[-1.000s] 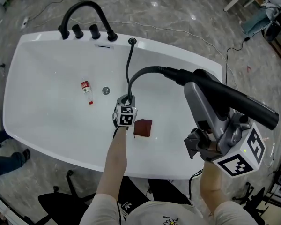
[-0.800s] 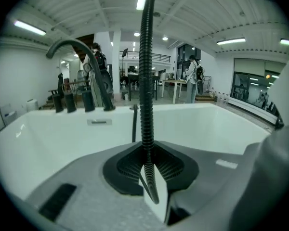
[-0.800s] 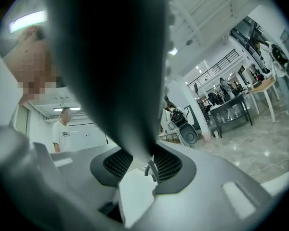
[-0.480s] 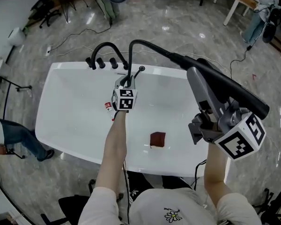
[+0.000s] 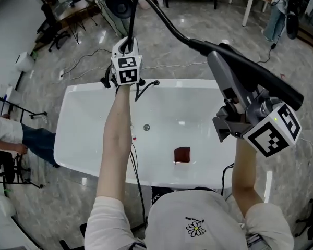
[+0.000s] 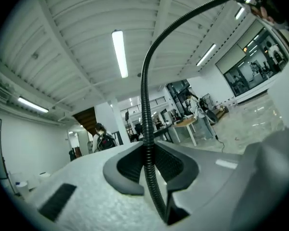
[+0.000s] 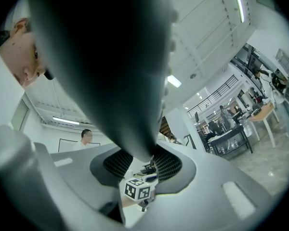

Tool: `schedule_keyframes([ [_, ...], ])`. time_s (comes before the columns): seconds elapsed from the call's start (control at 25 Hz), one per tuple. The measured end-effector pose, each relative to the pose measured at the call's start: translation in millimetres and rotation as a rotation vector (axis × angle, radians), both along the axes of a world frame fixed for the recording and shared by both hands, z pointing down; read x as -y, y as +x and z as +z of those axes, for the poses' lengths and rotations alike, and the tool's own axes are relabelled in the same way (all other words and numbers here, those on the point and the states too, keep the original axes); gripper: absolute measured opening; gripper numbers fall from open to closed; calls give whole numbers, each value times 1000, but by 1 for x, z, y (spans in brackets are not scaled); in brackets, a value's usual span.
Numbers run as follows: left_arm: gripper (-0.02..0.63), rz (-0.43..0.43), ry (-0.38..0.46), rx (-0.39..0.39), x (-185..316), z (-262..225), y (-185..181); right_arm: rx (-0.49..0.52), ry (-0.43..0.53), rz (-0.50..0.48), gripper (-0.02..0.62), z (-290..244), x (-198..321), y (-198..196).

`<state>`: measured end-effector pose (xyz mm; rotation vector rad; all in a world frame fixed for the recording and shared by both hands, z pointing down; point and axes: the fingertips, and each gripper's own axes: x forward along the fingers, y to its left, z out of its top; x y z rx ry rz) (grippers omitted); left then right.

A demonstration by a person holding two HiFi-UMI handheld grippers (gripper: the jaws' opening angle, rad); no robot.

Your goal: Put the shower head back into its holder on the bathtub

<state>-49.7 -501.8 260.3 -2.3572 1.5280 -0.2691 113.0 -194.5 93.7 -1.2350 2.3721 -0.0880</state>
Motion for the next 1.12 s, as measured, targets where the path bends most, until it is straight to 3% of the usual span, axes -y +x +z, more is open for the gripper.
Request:
schedule_keyframes([
  [0.16, 52, 51, 186, -41, 1, -108, 33, -4, 51, 41, 140, -20, -4, 18],
  [0.36, 52, 101, 310, -105, -19, -175, 55, 7, 45, 61, 140, -22, -11, 26],
  [0.68, 52, 154, 404, -215, -22, -194, 76, 16, 15, 90, 140, 3, 2, 37],
  [0.84, 52, 150, 406, -181, -12, -191, 78, 24, -12, 100, 140, 8, 14, 43],
  [1.12, 52, 84, 310, -107, 43, -132, 55, 19, -66, 73, 140, 30, 55, 38],
])
